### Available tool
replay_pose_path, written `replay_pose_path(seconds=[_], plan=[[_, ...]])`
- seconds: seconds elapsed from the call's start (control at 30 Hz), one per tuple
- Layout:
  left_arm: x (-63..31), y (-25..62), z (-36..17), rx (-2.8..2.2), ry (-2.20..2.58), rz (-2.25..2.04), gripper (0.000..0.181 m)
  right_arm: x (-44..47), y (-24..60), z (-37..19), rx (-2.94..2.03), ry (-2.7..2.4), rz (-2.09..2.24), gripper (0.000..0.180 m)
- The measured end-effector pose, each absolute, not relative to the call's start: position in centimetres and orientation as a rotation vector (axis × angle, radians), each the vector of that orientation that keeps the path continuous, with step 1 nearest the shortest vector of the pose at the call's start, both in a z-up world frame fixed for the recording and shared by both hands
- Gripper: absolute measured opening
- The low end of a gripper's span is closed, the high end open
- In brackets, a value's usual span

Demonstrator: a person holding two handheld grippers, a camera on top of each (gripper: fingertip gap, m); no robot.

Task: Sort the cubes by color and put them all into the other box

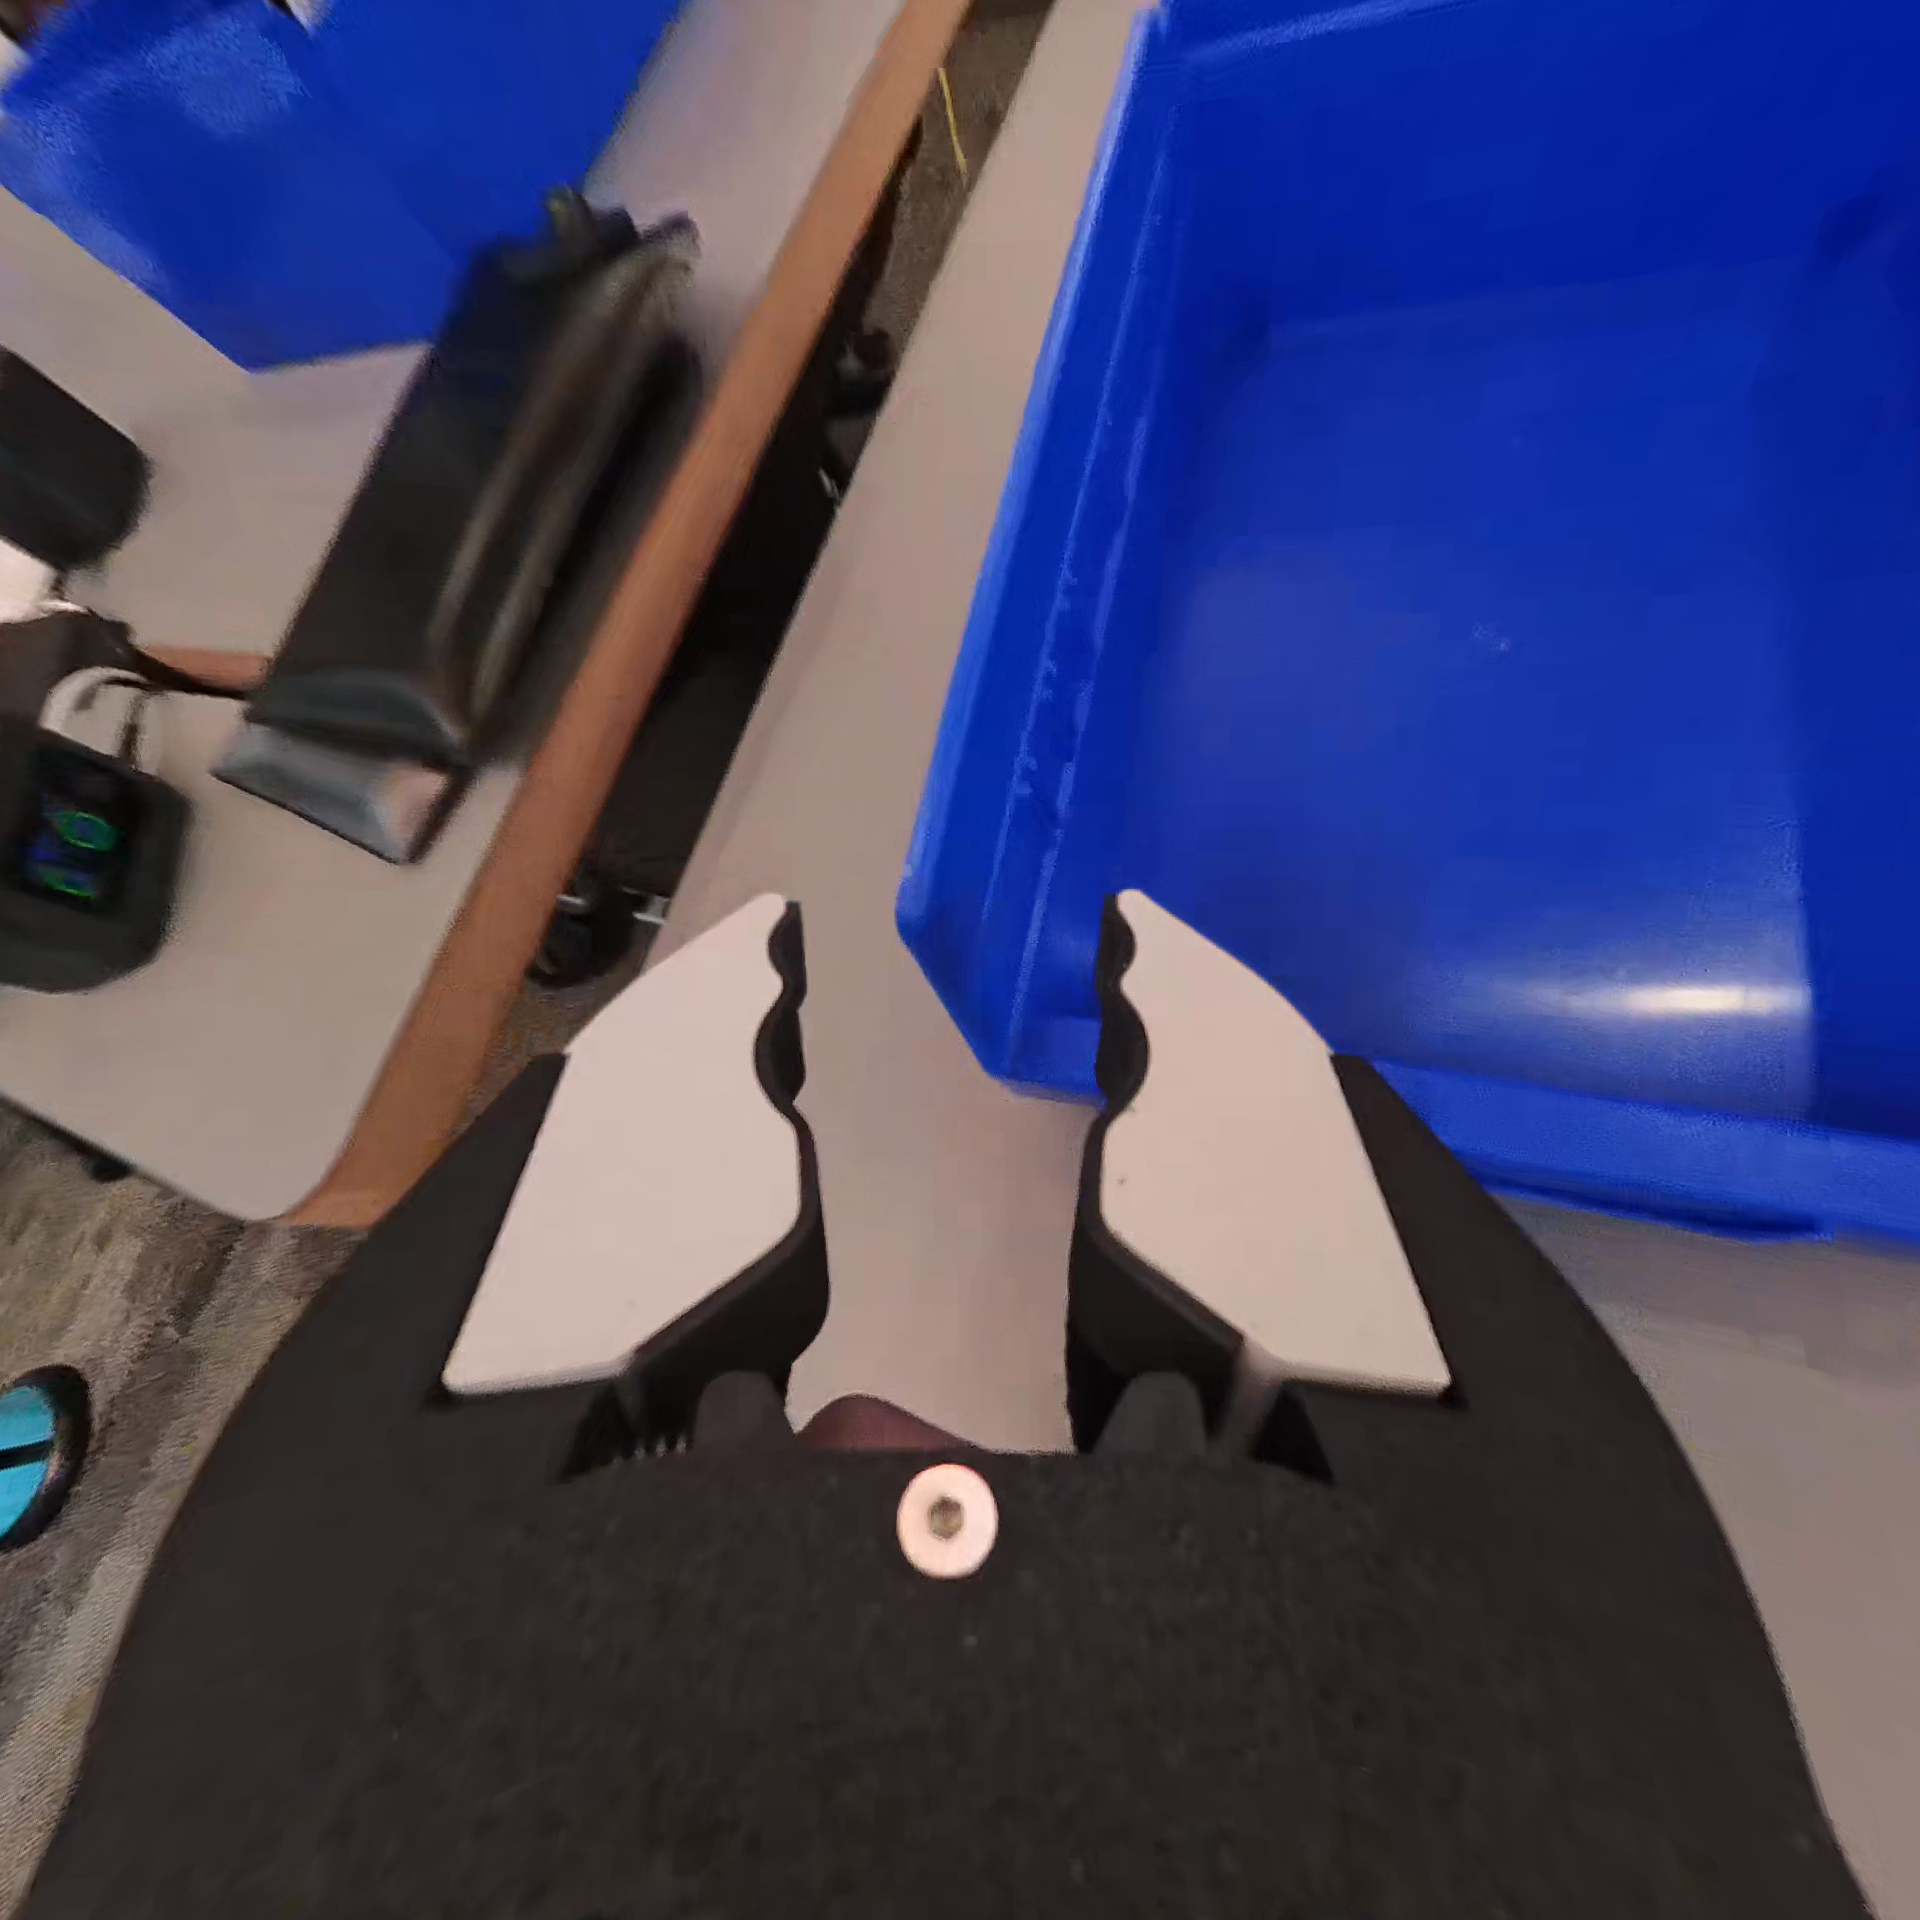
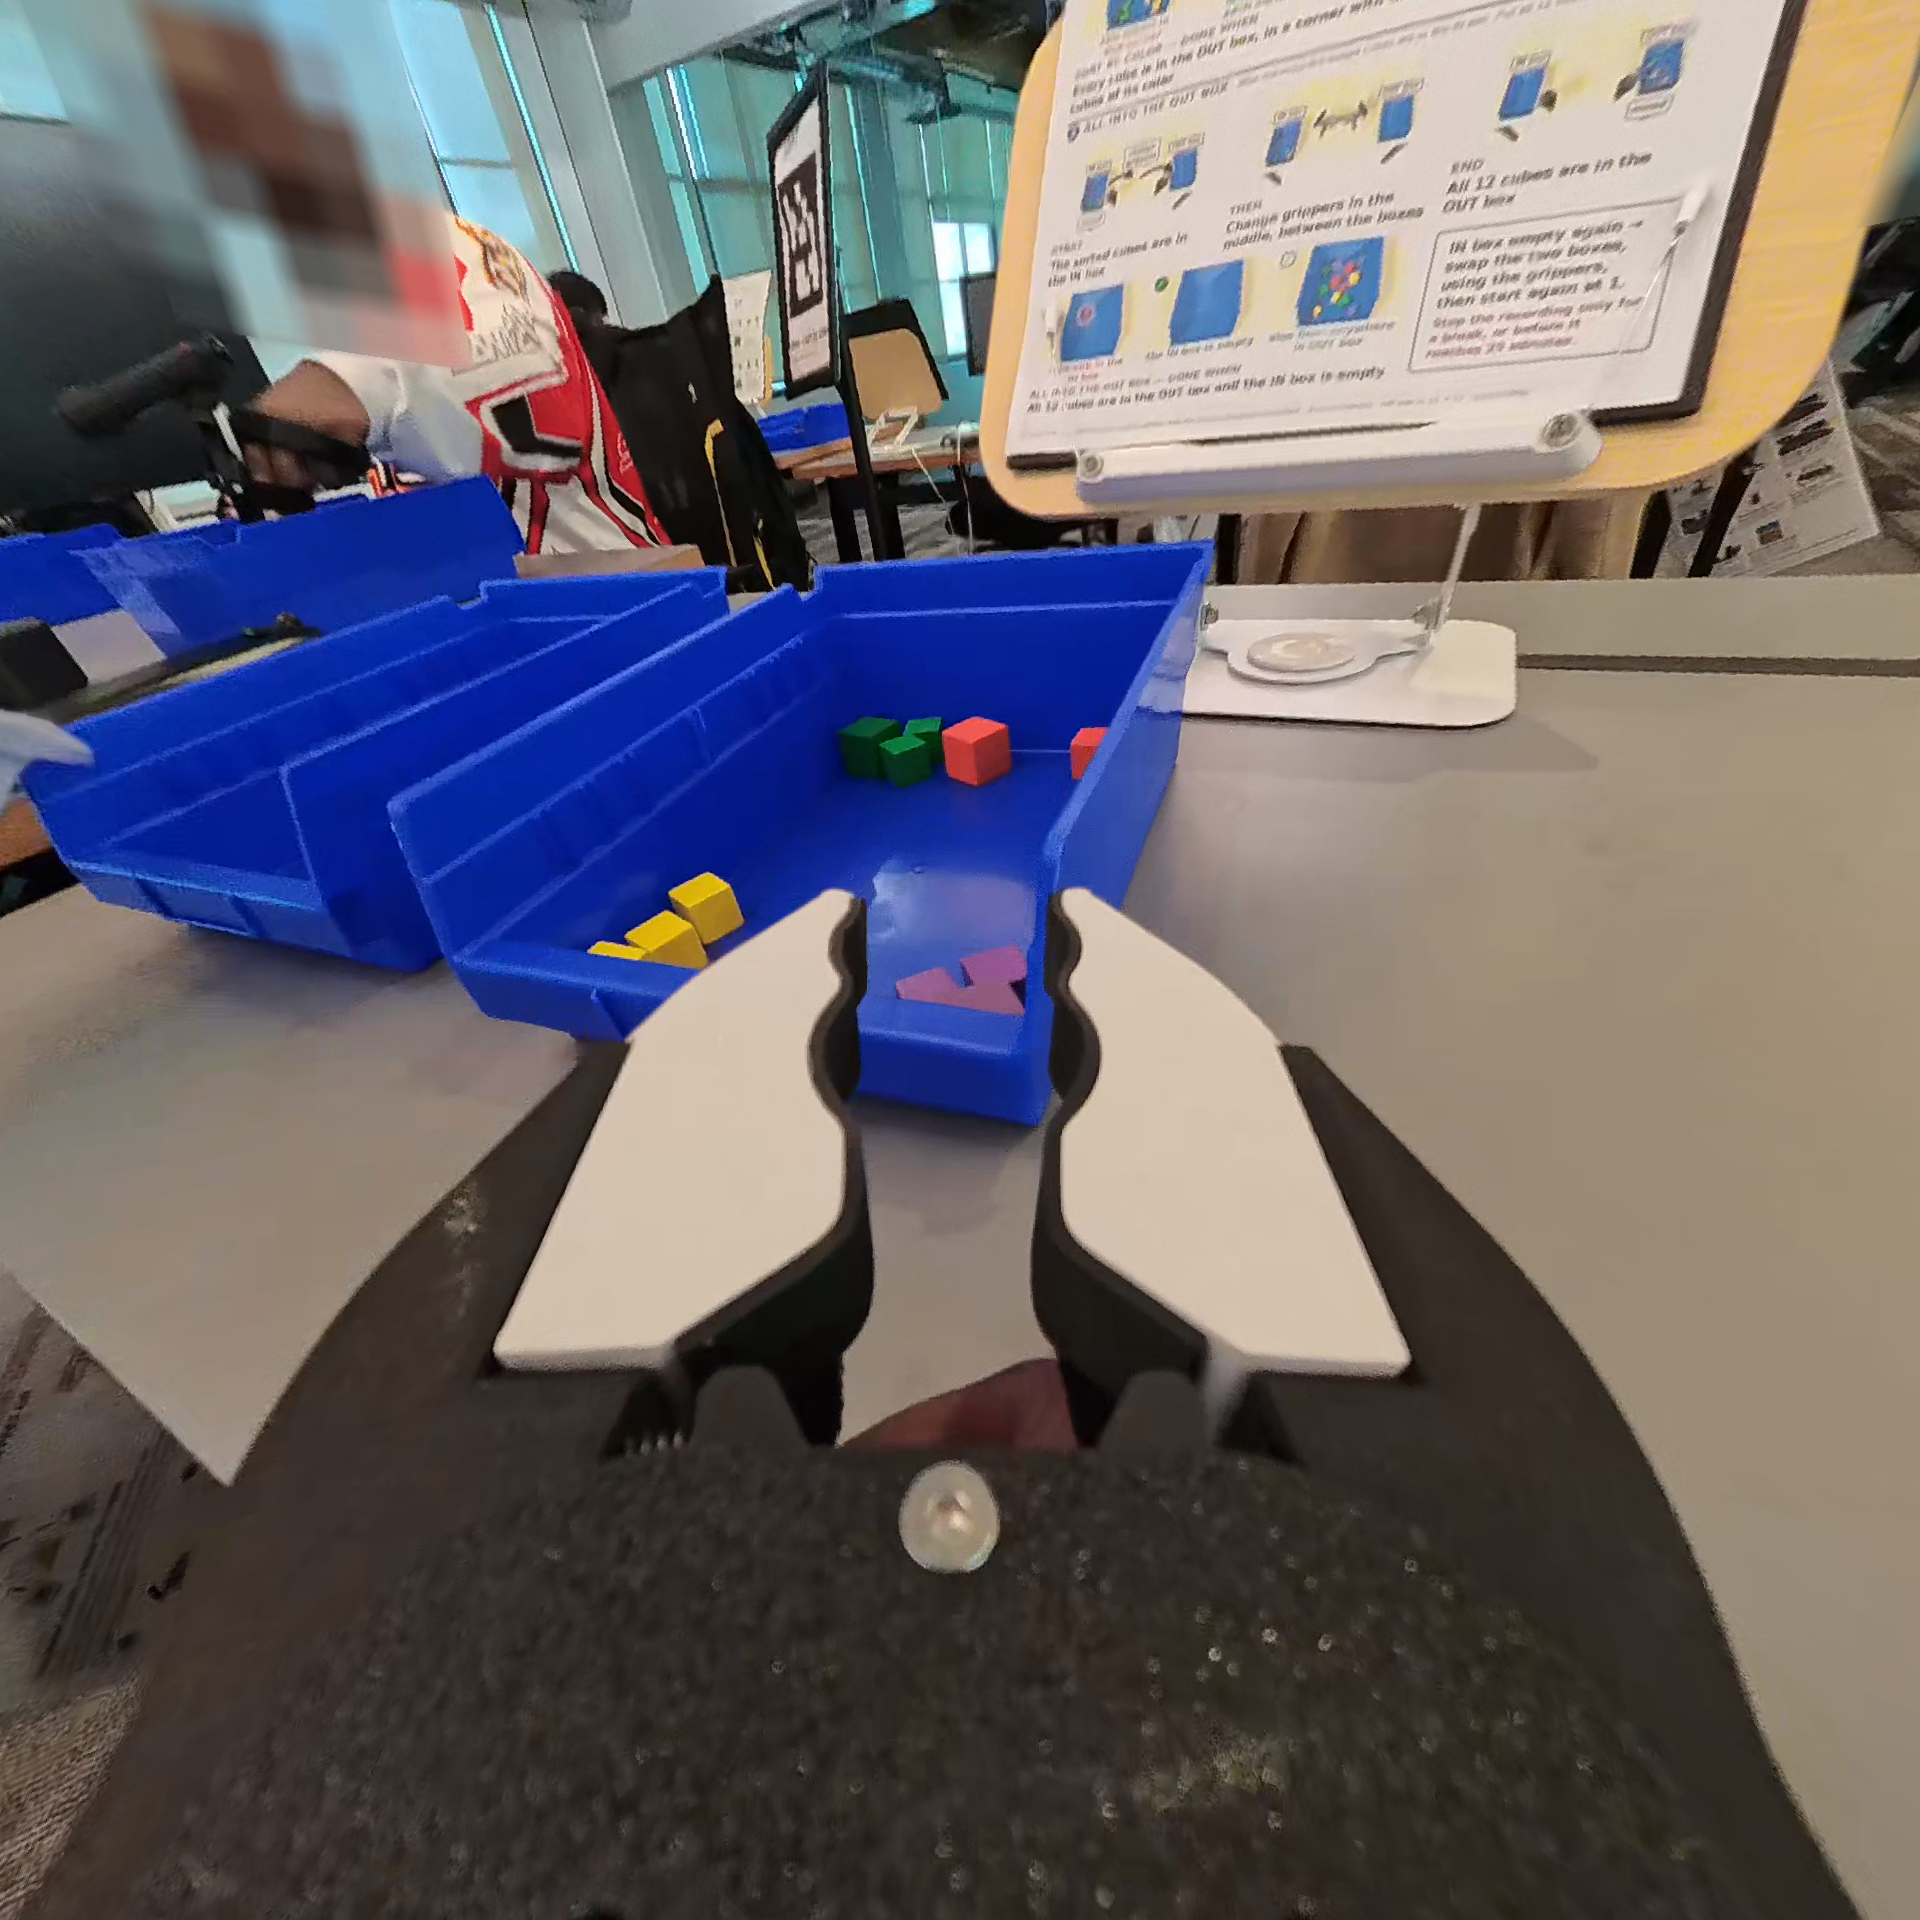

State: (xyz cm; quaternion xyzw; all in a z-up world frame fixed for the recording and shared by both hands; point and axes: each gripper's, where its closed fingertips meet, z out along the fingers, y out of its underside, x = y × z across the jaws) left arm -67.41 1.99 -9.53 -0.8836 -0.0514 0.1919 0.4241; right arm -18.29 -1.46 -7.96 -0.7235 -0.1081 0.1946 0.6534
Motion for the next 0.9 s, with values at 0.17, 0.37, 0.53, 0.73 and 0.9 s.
replay_pose_path(seconds=[0.17,0.37,0.53,0.73,0.9], plan=[[-67.3,3.2,-12.7,-2.212,-0.126,0.337,0.054,-20.1,-1.4,-9.3,-1.673,-0.298,0.380,0.032],[-66.8,4.9,-13.2,-2.184,-0.182,0.177,0.051,-21.4,-1.9,-9.4,-1.665,-0.349,0.366,0.032],[-67.5,5.2,-12.4,-2.154,-0.198,0.222,0.045,-22.0,-2.2,-9.7,-1.686,-0.378,0.382,0.031],[-68.2,5.5,-12.3,-2.148,-0.188,0.268,0.020,-22.4,-2.2,-10.0,-1.704,-0.404,0.385,0.030],[-66.9,5.0,-12.5,-2.166,-0.227,0.023,0.003,-23.2,-2.6,-10.1,-1.712,-0.422,0.404,0.030]])
